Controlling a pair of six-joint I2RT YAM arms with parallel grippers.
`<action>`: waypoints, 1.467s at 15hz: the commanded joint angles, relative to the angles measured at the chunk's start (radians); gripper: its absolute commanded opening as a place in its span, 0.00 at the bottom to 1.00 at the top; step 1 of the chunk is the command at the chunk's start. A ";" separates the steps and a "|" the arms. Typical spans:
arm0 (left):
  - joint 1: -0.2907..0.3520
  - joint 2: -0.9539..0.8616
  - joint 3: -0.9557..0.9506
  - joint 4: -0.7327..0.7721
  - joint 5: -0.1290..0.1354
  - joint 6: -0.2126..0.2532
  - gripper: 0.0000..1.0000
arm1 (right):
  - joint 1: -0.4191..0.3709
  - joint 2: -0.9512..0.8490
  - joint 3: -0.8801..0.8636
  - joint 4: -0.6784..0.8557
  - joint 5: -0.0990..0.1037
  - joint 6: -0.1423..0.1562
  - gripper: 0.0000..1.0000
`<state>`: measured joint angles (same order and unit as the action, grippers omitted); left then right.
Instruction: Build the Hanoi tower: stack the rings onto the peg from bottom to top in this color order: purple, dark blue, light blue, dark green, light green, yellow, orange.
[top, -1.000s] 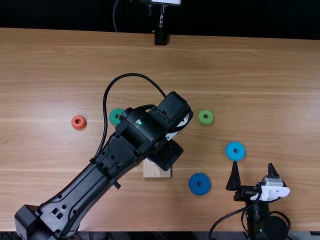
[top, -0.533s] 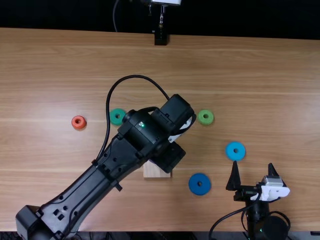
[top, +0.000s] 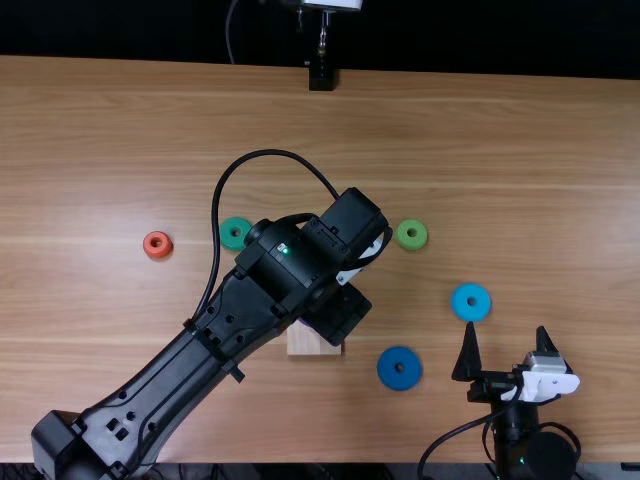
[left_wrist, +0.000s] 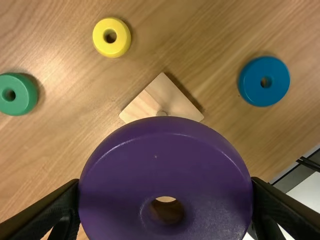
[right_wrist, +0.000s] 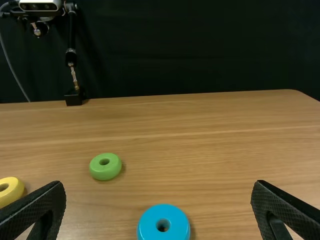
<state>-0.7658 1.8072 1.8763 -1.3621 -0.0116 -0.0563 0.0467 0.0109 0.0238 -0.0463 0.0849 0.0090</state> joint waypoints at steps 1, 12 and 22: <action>0.003 0.026 -0.019 0.005 0.008 -0.001 0.00 | -0.010 -0.011 -0.009 0.003 -0.006 0.002 1.00; 0.036 0.023 -0.082 0.007 0.008 -0.003 1.00 | -0.010 -0.011 -0.009 0.003 -0.006 0.002 1.00; 0.252 -0.111 0.053 0.178 0.006 0.001 1.00 | -0.010 -0.011 -0.009 0.003 -0.006 0.002 1.00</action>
<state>-0.5423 1.7542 1.9034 -1.1816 -0.0067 -0.0566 0.0467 0.0109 0.0238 -0.0463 0.0853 0.0090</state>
